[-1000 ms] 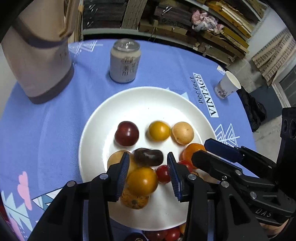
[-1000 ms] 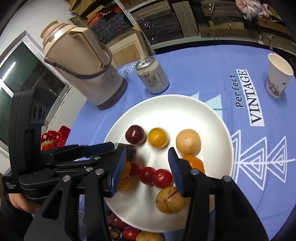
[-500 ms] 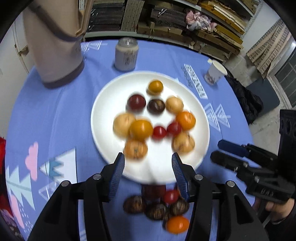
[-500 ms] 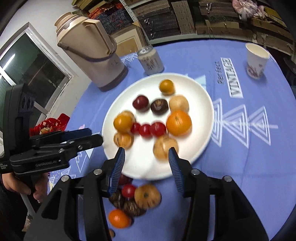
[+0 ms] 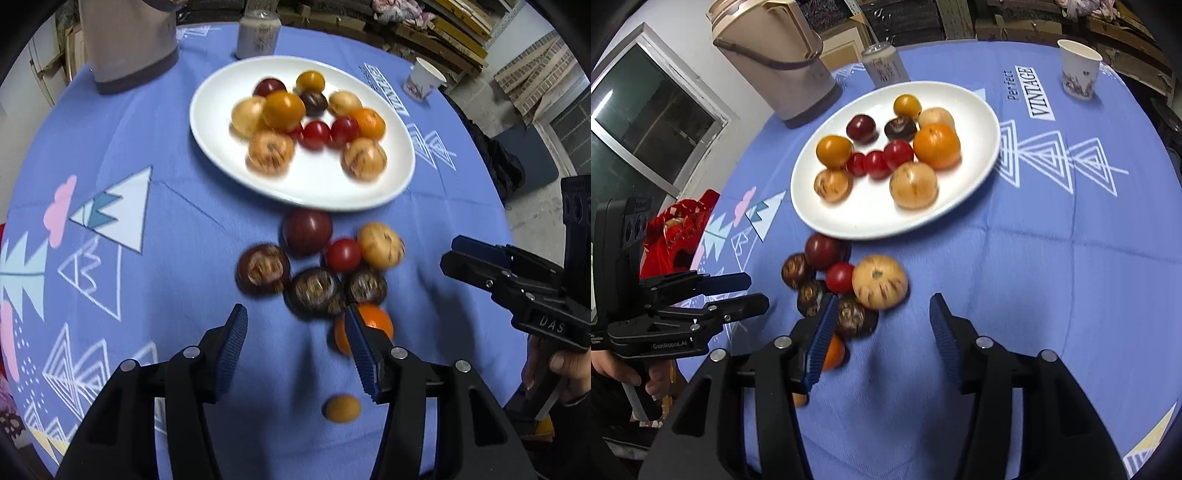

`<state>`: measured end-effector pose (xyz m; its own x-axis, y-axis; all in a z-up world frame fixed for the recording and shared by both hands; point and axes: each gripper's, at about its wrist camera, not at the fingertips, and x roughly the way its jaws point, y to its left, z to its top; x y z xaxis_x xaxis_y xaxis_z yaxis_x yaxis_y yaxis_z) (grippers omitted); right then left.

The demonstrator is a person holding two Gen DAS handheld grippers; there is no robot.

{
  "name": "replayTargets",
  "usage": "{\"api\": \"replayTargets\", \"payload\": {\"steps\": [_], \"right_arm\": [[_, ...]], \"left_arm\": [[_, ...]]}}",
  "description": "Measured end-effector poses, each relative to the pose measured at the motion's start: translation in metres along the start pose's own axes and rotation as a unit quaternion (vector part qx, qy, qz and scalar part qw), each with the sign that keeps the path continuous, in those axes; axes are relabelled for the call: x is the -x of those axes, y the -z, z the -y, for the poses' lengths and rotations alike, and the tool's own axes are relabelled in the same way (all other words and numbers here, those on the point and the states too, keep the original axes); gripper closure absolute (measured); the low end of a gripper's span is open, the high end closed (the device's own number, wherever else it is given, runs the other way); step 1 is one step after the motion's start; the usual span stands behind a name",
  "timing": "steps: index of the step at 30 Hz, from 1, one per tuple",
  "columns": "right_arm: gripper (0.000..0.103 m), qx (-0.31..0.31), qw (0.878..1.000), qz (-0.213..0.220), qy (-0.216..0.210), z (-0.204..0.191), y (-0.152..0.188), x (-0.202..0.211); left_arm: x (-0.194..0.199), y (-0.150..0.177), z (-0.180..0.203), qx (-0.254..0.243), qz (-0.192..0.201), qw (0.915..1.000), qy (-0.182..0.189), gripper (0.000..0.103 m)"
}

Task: Organize fruits
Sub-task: 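Move both tools back over the remaining fruit cluster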

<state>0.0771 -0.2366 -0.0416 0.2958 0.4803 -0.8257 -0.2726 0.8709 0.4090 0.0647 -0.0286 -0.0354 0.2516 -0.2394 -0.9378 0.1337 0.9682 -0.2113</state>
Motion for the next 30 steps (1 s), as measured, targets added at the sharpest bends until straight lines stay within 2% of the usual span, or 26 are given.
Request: {"api": "replayTargets", "payload": {"steps": [12,17,21,22,25,30], "right_arm": [[0.047,0.006,1.000,-0.026,0.001,-0.005,0.030,-0.002],[0.047,0.013,0.999,-0.029,-0.002,-0.010,0.033,-0.004],[0.046,0.021,0.999,-0.033,-0.005,-0.016,0.036,-0.005],[0.046,0.022,0.999,-0.033,-0.004,-0.017,0.037,-0.005],[0.046,0.022,0.999,-0.036,-0.002,-0.017,0.039,-0.005],[0.046,0.035,0.999,-0.040,0.003,-0.022,0.040,-0.005]], "left_arm": [[-0.015,0.049,0.029,-0.078,-0.053,0.9954,0.015,0.044],[-0.024,0.065,0.033,-0.089,-0.071,0.9932,0.025,0.044],[-0.035,0.075,0.039,-0.100,-0.083,0.9914,0.015,0.044],[-0.037,0.076,0.039,-0.098,-0.082,0.9917,0.016,0.046],[-0.042,0.079,0.038,-0.098,-0.084,0.9916,0.012,0.072],[-0.044,0.080,0.037,-0.100,-0.077,0.9919,0.015,0.074]]}}
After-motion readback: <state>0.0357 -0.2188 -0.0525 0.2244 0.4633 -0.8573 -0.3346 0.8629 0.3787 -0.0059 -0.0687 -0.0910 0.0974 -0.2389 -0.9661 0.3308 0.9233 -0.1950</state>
